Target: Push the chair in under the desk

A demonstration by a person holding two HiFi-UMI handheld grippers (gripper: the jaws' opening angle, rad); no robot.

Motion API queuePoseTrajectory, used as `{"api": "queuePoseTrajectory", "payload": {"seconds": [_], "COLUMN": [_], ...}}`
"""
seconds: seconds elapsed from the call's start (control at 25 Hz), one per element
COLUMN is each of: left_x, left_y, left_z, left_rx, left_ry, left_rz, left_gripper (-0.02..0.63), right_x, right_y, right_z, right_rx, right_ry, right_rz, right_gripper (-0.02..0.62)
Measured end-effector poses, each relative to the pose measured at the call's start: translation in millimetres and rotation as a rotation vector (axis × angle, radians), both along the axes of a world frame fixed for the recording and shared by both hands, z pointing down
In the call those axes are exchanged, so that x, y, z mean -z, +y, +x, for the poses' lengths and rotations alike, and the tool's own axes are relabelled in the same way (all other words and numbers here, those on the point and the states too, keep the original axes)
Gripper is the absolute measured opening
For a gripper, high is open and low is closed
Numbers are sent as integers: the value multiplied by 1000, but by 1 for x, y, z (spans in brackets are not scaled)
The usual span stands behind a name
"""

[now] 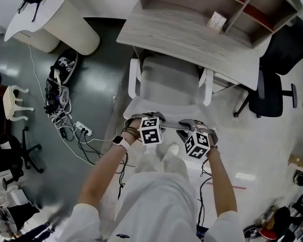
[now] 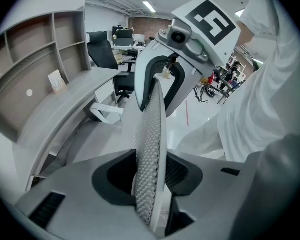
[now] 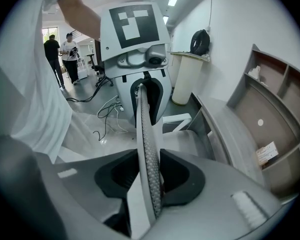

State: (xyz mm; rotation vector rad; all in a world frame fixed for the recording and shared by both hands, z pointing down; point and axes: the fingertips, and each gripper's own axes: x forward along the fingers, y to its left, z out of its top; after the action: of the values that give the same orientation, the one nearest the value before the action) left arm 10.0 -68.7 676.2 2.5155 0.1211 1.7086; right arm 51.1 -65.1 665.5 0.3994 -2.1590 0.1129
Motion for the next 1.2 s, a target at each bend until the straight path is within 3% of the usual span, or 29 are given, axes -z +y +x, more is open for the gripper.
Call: {"api": "queuePoseTrajectory", "payload": {"seconds": [1.2], "left_x": [-2], "left_y": [-81], "left_z": [2], "left_rx": [-59], "left_ry": [13], "left_rz": [78], "left_gripper": [132], "right_x": [-2], "right_y": [-75], "right_z": [1], "right_rx": [1], "right_ry": [17], "right_rz": [22], "right_gripper": [110]}}
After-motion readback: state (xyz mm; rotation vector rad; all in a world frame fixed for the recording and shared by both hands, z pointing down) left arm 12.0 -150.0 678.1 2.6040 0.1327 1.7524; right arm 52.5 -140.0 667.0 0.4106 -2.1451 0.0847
